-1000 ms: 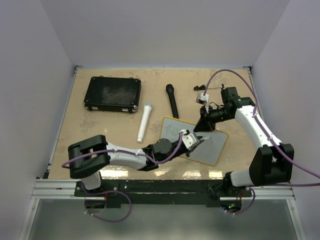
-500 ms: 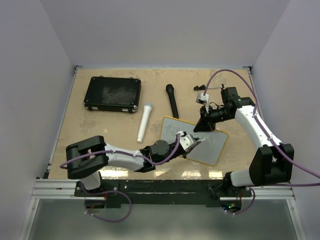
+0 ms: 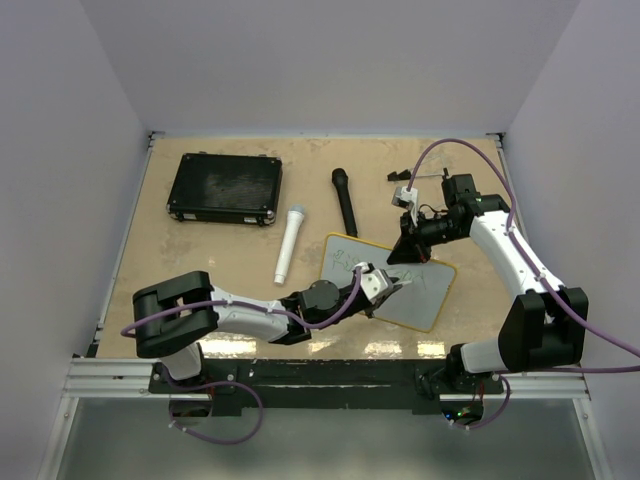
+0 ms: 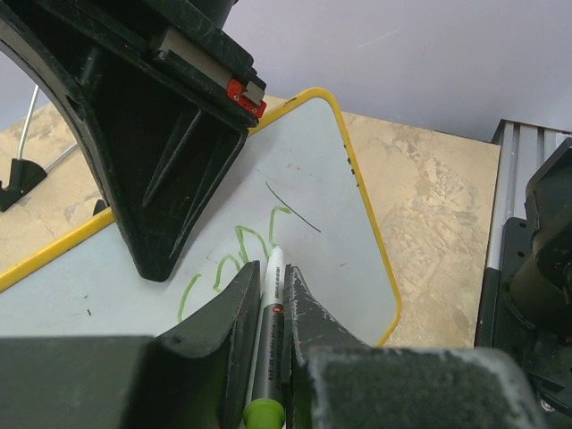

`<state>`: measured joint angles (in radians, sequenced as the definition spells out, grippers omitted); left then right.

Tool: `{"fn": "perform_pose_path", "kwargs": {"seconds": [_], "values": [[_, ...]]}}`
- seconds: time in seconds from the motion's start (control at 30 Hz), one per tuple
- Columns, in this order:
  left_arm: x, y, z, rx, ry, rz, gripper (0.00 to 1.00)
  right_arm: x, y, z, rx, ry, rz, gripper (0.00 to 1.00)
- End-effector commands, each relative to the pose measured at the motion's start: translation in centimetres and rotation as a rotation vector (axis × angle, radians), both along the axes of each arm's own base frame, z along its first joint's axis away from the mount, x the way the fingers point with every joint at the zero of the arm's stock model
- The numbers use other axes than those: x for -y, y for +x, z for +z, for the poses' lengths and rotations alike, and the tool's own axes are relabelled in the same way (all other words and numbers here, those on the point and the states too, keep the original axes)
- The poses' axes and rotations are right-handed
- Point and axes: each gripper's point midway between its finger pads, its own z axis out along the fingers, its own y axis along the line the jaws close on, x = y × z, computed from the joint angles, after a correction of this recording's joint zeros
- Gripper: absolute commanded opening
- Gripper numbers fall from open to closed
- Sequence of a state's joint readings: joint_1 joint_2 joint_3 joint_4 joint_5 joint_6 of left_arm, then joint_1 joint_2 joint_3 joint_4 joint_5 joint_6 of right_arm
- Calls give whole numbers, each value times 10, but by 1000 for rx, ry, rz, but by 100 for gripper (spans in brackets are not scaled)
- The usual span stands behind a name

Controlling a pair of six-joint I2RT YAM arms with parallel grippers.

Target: Write a sentence on the whiteboard

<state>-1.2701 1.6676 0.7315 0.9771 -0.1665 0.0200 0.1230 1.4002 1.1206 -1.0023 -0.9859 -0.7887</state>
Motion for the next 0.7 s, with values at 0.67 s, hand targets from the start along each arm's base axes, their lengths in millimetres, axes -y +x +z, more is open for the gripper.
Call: {"fn": "perform_pose_path", "kwargs": {"seconds": [0.67], "values": [[19, 18, 37, 44, -78, 11, 0, -4, 1, 13, 98, 44, 34, 0]]}}
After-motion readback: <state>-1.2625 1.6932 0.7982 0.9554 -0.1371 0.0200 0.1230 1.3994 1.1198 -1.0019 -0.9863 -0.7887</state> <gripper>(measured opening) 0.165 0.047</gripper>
